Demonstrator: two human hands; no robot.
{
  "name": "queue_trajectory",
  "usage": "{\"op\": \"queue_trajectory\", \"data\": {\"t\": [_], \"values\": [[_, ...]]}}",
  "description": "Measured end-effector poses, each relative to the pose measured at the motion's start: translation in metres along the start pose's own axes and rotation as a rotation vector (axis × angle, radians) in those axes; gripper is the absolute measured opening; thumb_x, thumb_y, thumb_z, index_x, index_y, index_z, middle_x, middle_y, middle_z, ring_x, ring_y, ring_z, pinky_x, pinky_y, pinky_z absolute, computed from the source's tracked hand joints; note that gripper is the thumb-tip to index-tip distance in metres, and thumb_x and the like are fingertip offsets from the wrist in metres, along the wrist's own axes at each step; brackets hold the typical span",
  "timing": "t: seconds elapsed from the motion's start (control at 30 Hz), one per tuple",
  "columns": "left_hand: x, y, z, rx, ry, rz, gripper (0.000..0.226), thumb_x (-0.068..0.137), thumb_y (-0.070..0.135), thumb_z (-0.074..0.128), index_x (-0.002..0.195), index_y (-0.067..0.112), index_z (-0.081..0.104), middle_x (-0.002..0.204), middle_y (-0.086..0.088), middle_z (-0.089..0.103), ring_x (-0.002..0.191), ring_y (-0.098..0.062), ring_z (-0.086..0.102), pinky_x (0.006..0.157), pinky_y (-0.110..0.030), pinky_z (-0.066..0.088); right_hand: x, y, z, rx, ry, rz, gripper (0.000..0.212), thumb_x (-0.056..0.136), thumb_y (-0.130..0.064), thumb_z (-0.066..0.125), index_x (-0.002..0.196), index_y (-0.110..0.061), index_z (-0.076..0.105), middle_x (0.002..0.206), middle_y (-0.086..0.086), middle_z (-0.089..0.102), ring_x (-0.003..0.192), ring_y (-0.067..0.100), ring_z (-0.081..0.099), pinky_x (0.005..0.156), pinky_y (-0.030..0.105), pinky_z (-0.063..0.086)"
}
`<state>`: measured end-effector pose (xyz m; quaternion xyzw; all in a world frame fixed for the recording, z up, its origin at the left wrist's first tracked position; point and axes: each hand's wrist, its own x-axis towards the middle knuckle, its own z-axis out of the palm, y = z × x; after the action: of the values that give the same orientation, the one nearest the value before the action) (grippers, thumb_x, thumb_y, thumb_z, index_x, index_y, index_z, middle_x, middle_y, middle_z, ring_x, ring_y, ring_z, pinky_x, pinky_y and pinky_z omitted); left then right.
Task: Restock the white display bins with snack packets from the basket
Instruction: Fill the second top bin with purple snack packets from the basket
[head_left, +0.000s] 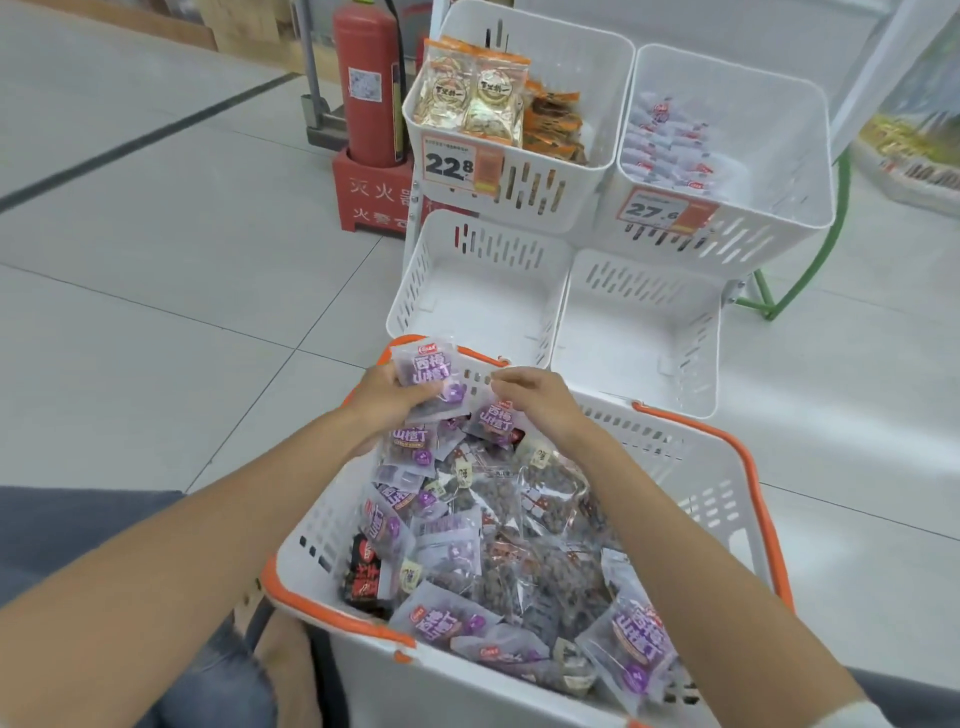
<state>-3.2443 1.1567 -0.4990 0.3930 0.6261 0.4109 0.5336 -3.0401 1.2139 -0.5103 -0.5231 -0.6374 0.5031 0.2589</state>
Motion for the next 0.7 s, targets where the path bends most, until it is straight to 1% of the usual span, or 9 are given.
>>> {"op": "queue_trajectory", "data": {"t": [0.07, 0.17, 0.23, 0.3, 0.37, 0.47, 0.53, 0.6, 0.7], "values": [[0.003, 0.002, -0.014, -0.092, 0.061, 0.000, 0.011, 0.089, 0.012, 0.070, 0.096, 0.017, 0.063, 0.089, 0.002, 0.069, 0.057, 0.003, 0.067, 0.050, -0.010, 0.049, 0.008, 0.017, 0.003, -0.189, 0.113, -0.004, 0.033, 0.091, -0.013, 0.065, 0.124, -0.010, 0.062, 0.125, 0.005, 0.062, 0.113, 0.016, 0.057, 0.107, 0.036, 0.043], [0.004, -0.005, -0.022, -0.063, 0.079, -0.007, 0.017, 0.089, 0.012, 0.070, 0.105, 0.013, 0.064, 0.093, -0.001, 0.070, 0.061, 0.001, 0.068, 0.049, -0.010, 0.047, 0.018, 0.047, 0.018, -0.558, 0.083, 0.017, 0.054, 0.090, -0.024, 0.067, 0.139, -0.012, 0.048, 0.138, 0.007, 0.051, 0.129, 0.024, 0.045, 0.109, 0.035, 0.035], [0.006, -0.010, -0.022, -0.035, 0.075, -0.023, 0.023, 0.088, 0.011, 0.071, 0.111, 0.010, 0.065, 0.100, -0.005, 0.071, 0.073, -0.006, 0.069, 0.052, -0.010, 0.049, 0.024, 0.063, 0.030, -0.834, 0.091, -0.004, 0.051, 0.088, -0.032, 0.067, 0.134, -0.016, 0.053, 0.127, 0.008, 0.055, 0.121, 0.027, 0.048, 0.102, 0.037, 0.038], [0.008, -0.015, -0.021, 0.006, 0.049, -0.031, 0.027, 0.089, 0.014, 0.070, 0.115, 0.010, 0.065, 0.107, -0.008, 0.072, 0.082, -0.012, 0.070, 0.057, -0.013, 0.053, 0.025, 0.067, 0.039, -0.935, 0.077, 0.016, 0.030, 0.089, -0.037, 0.065, 0.112, -0.018, 0.067, 0.103, 0.006, 0.060, 0.102, 0.027, 0.057, 0.089, 0.037, 0.046], [0.011, -0.015, -0.021, 0.012, 0.021, -0.030, 0.027, 0.094, 0.015, 0.065, 0.119, 0.009, 0.063, 0.111, -0.010, 0.071, 0.080, -0.011, 0.071, 0.064, -0.016, 0.056, 0.019, 0.061, 0.034, -0.803, -0.002, 0.026, 0.022, 0.091, -0.034, 0.063, 0.091, -0.013, 0.069, 0.080, 0.003, 0.058, 0.076, 0.020, 0.060, 0.071, 0.032, 0.049], [0.011, -0.002, -0.016, 0.008, -0.032, 0.006, 0.026, 0.103, 0.022, 0.048, 0.126, 0.013, 0.056, 0.118, -0.005, 0.070, 0.082, -0.008, 0.071, 0.093, -0.031, 0.055, 0.008, 0.022, 0.001, -0.427, -0.075, 0.055, 0.026, 0.094, -0.028, 0.061, 0.081, -0.005, 0.065, 0.068, 0.003, 0.059, 0.051, 0.012, 0.048, 0.049, 0.021, 0.041], [0.005, 0.014, -0.007, -0.006, -0.144, 0.000, 0.029, 0.104, 0.035, 0.041, 0.125, 0.020, 0.055, 0.116, 0.006, 0.069, 0.091, -0.009, 0.070, 0.103, -0.033, 0.045, -0.001, -0.015, -0.026, -0.328, -0.108, -0.011, 0.029, 0.092, -0.030, 0.065, 0.086, -0.001, 0.067, 0.077, 0.005, 0.059, 0.058, 0.011, 0.049, 0.056, 0.019, 0.039], [-0.005, 0.033, 0.010, 0.039, -0.350, 0.007, 0.025, 0.102, 0.039, 0.042, 0.117, 0.024, 0.055, 0.114, 0.010, 0.066, 0.102, -0.012, 0.067, 0.105, -0.029, 0.042, -0.010, -0.048, -0.046, -0.311, -0.146, -0.101, 0.027, 0.089, -0.031, 0.069, 0.092, -0.004, 0.071, 0.098, 0.002, 0.063, 0.082, 0.010, 0.058, 0.073, 0.019, 0.043], [-0.008, 0.060, 0.045, 0.138, -0.571, 0.126, 0.028, 0.094, 0.010, 0.063, 0.119, 0.022, 0.056, 0.117, -0.009, 0.070, 0.108, -0.018, 0.067, 0.092, -0.023, 0.054, -0.016, -0.068, -0.064, -0.288, -0.162, -0.185, 0.029, 0.091, -0.024, 0.067, 0.115, -0.009, 0.061, 0.119, 0.006, 0.060, 0.098, 0.020, 0.060, 0.075, 0.023, 0.049]]}}
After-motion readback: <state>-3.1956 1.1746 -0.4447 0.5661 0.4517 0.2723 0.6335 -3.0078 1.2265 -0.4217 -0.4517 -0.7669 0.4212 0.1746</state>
